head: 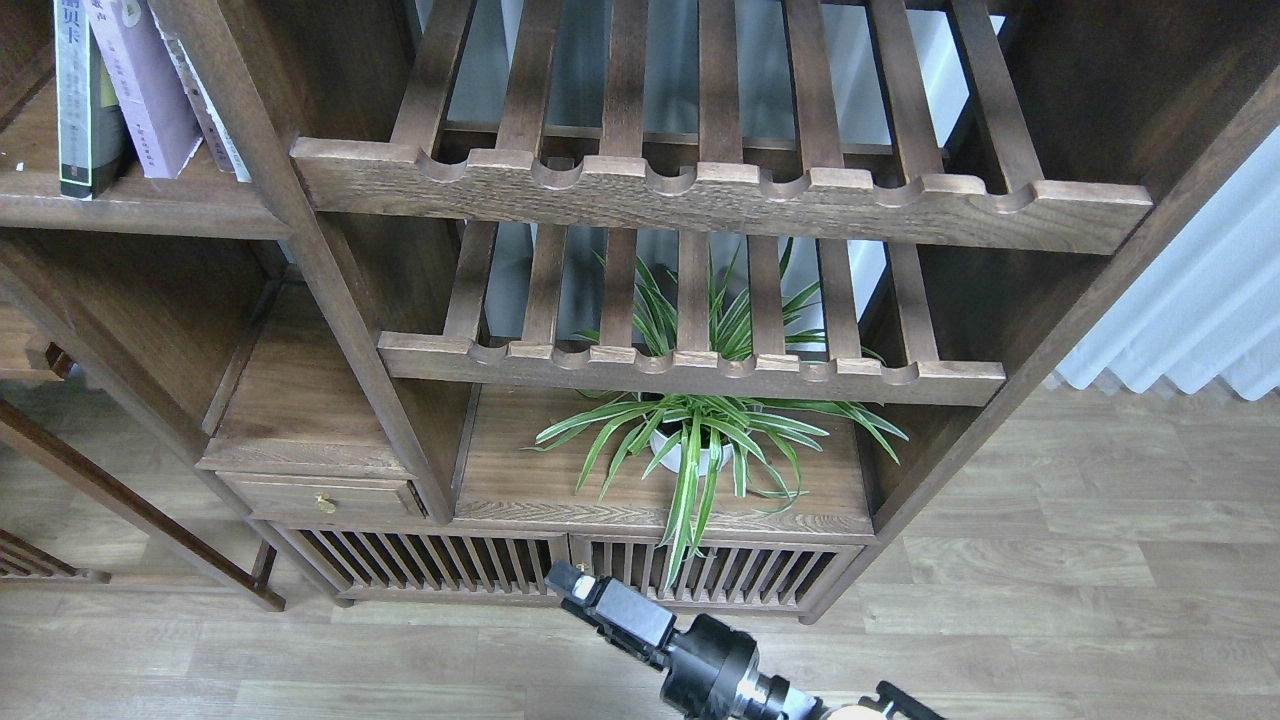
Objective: Organize books on shelf
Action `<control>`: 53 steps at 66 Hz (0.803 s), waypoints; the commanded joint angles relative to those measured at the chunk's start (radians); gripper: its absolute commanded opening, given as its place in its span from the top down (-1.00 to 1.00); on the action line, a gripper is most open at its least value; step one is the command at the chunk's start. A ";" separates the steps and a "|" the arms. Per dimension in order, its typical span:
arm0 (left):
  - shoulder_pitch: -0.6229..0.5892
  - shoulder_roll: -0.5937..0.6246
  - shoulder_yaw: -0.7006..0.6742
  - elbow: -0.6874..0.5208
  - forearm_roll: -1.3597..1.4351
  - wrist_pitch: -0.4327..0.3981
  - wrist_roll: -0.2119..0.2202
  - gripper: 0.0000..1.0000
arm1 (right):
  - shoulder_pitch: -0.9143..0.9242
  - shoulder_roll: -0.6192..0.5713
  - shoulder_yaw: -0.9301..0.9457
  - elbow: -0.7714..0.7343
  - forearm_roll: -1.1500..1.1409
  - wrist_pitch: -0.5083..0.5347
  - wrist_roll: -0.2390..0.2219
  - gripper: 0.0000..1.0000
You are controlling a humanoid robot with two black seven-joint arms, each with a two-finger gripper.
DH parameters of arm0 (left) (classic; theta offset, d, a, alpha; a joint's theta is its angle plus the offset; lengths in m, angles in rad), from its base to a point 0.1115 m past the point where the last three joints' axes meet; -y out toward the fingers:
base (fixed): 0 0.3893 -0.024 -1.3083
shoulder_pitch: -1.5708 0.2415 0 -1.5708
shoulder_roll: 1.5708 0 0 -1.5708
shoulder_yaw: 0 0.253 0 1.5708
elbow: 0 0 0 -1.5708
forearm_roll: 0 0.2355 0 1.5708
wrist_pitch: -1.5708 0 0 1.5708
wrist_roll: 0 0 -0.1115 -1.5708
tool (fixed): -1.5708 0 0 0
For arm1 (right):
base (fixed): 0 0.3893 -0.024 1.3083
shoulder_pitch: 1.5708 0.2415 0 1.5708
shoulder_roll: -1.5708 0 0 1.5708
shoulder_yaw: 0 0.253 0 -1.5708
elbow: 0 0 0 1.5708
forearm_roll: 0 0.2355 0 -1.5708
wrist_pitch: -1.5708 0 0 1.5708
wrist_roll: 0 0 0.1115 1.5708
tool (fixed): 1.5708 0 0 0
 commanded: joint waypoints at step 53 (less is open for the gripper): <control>0.209 -0.322 0.089 0.031 0.003 0.000 0.002 -0.58 | 0.012 0.000 0.028 -0.017 0.000 0.000 0.001 -1.00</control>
